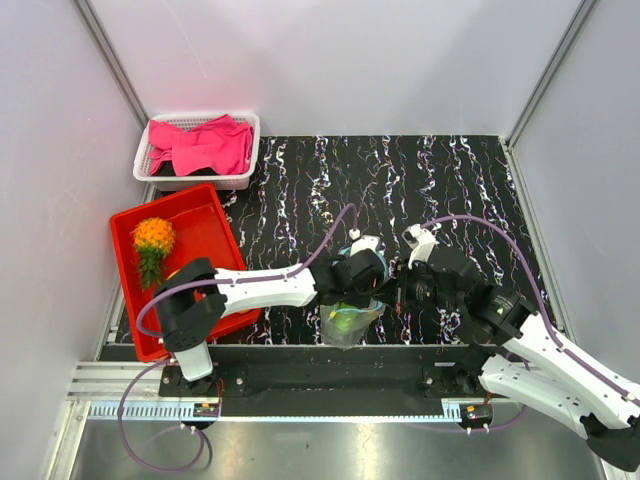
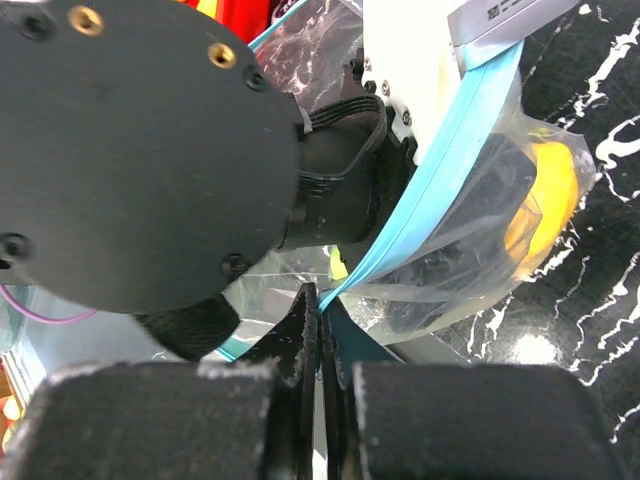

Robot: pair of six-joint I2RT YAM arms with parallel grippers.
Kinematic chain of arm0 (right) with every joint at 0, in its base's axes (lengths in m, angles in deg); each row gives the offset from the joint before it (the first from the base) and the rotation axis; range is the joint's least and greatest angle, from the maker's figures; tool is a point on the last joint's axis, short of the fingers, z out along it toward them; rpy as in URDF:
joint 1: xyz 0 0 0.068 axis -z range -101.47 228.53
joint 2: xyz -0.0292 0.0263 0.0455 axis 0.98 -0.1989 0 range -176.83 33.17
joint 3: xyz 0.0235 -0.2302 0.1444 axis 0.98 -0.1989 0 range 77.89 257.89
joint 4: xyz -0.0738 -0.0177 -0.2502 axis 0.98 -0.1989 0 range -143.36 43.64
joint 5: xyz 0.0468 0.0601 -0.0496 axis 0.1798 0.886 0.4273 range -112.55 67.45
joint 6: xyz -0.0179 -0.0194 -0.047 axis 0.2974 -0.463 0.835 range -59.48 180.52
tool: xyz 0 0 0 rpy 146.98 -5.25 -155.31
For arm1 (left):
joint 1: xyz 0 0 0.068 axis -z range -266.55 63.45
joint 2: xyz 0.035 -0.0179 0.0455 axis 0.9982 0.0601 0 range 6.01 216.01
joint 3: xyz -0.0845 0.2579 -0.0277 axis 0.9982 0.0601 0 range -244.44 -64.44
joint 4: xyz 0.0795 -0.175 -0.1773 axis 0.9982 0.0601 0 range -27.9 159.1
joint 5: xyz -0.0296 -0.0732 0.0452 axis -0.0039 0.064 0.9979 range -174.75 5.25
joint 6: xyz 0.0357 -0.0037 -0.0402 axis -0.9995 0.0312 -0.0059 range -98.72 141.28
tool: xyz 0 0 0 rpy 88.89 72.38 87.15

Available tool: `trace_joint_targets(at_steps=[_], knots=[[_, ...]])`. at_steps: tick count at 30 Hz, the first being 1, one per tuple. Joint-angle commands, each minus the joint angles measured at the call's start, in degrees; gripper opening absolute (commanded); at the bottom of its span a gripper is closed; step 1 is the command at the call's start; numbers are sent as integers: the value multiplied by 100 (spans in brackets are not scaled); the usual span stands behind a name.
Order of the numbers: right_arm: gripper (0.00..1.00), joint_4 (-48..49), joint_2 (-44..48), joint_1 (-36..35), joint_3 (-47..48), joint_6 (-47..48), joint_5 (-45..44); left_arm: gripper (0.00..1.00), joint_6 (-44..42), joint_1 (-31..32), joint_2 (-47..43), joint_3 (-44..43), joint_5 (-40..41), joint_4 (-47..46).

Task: Open the zip-top bag and remove the fake food

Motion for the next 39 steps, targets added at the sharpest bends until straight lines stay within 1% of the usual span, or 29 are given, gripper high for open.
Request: trace_joint_targets(at_steps=[1,6,7,11,13,17,20,21,23,24,27,28,30,31,32,35,39], knots=[[0,-15,102,-9,26,-27,-58,67,274,7,201,43,234,-166],[0,-6,85,-17,-18,-53,-41,73,344,7,394,43,436,-140],[0,-6,94,-17,-18,-62,-41,77,344,7,403,34,550,-123],[0,-15,129,-17,-9,-53,-58,82,344,7,377,78,946,-166],[0,-15,94,-17,0,-44,-41,82,353,7,359,104,1156,-219],[0,-6,67,-9,17,-62,3,78,248,-2,464,-71,1237,-202],[0,-24,85,-8,43,-44,-14,68,204,-10,614,-255,1272,-44],[0,-33,94,-8,52,-36,-23,59,169,-2,623,-256,1263,-43],[0,-59,76,-17,87,-18,-23,51,151,-2,571,-239,1254,-78],[0,-59,76,-17,88,-27,-32,44,125,-2,535,-186,1237,-113],[0,-94,94,-17,96,-9,-58,31,-33,7,395,-133,1236,-175],[0,-120,94,-17,105,0,-67,24,-77,-2,351,-107,1245,-175],[0,-147,94,-8,123,61,-119,18,-192,16,158,-72,1228,-131],[0,-164,85,-8,140,87,-146,11,-227,25,87,-19,1219,-131],[0,-165,85,-17,149,114,-163,7,-288,42,0,-1,1210,-88],[0,-182,41,-17,175,149,-260,0,-455,121,-326,7,1017,-52],[0,-191,-3,-8,132,158,-321,0,-605,192,-730,-36,798,53]])
